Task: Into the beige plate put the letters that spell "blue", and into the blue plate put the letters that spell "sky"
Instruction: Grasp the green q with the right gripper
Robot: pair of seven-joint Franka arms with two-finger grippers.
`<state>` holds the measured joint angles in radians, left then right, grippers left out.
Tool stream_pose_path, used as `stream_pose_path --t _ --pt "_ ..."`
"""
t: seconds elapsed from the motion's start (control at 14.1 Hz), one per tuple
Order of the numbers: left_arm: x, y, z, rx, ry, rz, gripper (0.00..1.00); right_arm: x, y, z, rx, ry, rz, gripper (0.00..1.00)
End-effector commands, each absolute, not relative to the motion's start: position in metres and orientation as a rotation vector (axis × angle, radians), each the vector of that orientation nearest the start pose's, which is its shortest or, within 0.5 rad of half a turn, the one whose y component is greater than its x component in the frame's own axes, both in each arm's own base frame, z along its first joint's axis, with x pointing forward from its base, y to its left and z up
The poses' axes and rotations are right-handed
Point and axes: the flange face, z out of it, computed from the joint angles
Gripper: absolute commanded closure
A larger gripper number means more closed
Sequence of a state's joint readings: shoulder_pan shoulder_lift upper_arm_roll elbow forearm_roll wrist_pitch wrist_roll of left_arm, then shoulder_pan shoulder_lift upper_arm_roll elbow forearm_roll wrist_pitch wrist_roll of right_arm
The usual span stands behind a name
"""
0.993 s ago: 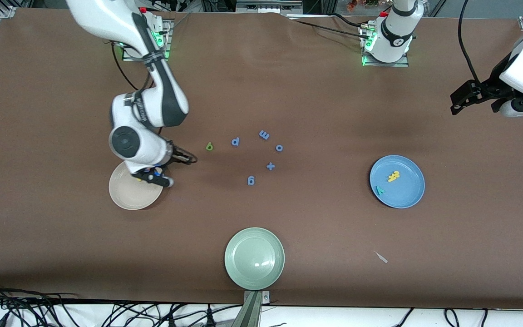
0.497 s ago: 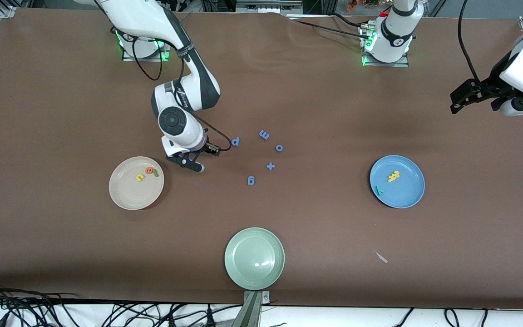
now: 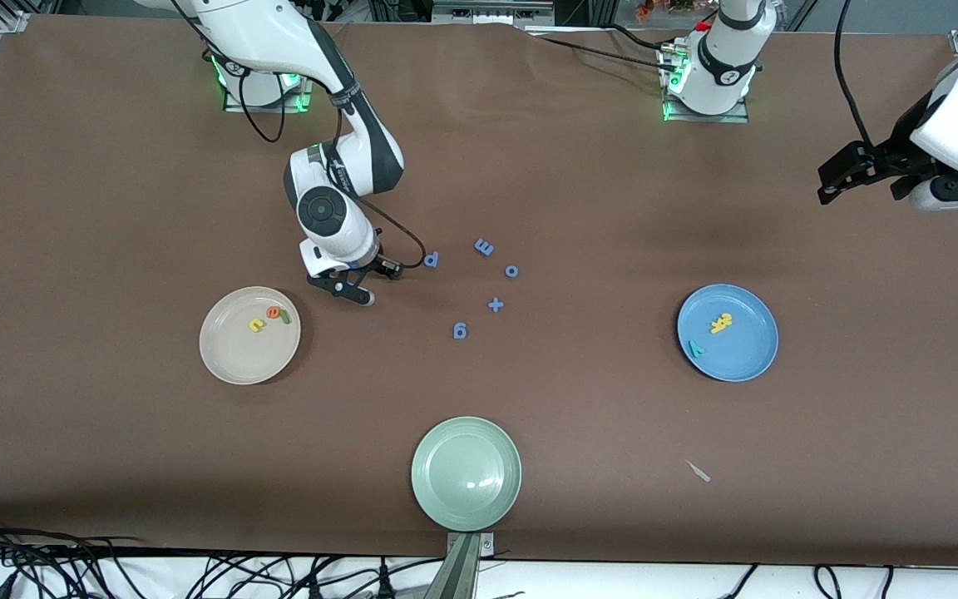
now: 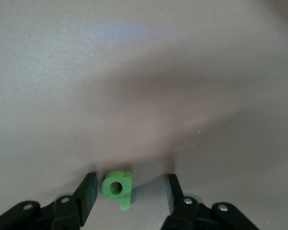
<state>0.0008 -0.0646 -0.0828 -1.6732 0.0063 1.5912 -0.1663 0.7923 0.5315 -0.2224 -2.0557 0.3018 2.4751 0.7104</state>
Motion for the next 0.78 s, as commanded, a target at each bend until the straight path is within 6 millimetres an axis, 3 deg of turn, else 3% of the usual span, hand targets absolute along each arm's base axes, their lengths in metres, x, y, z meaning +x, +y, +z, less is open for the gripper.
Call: stream_pose_path --t 0.0,0.21,0.28,0.43,0.71 --pt "0.533 -0.055 0.62 -3.149 -0.129 0.037 0.0 0.483 0.316 0.17 -3.074 0.576 0.149 0.33" --pt "0.533 -0.063 0.619 -3.143 -0.102 0.038 0.0 0.483 0.316 0.171 -3.074 0.574 0.15 0.46" --pt "0.532 -0.066 0.619 -3.139 -0.094 0.034 0.0 0.483 0.316 0.171 -3.074 0.574 0.15 0.55" --pt "0.532 -0.071 0.619 -3.138 -0.082 0.034 0.0 0.482 0.316 0.171 -3.075 0.571 0.152 0.84" --pt "0.531 -0.075 0.619 -3.137 -0.07 0.034 0.0 0.497 0.306 0.186 -3.082 0.523 0.154 0.87"
